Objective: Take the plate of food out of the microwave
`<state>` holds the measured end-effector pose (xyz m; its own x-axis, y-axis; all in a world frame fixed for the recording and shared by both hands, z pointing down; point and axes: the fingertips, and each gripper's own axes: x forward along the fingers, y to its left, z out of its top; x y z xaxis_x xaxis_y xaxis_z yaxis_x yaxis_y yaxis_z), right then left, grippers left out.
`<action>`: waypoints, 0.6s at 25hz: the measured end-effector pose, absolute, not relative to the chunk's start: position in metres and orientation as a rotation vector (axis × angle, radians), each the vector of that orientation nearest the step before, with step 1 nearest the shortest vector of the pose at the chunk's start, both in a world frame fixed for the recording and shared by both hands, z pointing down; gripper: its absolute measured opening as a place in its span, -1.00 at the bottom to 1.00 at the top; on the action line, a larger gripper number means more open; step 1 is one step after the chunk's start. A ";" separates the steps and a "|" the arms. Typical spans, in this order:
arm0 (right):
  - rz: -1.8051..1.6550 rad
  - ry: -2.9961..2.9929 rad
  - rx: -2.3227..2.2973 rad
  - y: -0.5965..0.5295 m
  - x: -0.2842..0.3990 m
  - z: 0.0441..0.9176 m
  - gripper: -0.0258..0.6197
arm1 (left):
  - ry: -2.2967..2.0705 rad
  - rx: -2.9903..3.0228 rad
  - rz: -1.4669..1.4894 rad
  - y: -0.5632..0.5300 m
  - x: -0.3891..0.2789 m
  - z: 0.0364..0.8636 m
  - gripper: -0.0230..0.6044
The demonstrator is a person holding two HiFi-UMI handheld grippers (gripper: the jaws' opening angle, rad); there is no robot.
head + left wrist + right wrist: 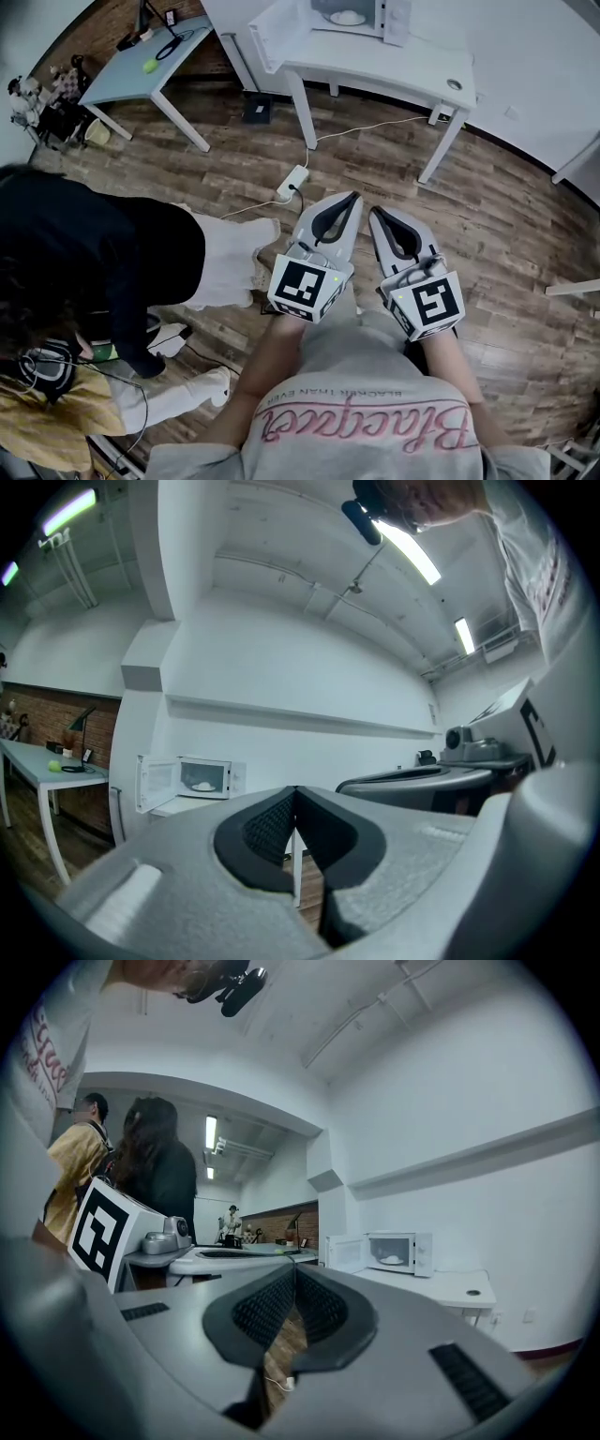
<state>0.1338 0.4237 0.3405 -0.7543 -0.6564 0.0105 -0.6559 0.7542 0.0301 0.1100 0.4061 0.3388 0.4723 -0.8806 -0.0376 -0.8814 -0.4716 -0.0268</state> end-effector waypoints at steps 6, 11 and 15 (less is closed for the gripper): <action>-0.032 -2.917 1.102 0.404 0.134 0.343 -0.87 | 1.586 -2.675 0.028 0.386 0.111 0.344 -0.91; -0.032 -2.909 1.118 0.384 0.134 0.345 -0.87 | 1.590 -2.677 0.046 0.361 0.106 0.343 -0.91; -0.014 -2.908 1.115 0.361 0.133 0.346 -0.87 | 1.593 -2.677 0.056 0.338 0.104 0.342 -0.91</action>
<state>0.1329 0.3605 0.3460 -0.7434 -0.6685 0.0220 -0.6683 0.7437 0.0178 0.1040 0.3376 0.3416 0.4769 -0.8779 -0.0439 -0.8788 -0.4772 -0.0038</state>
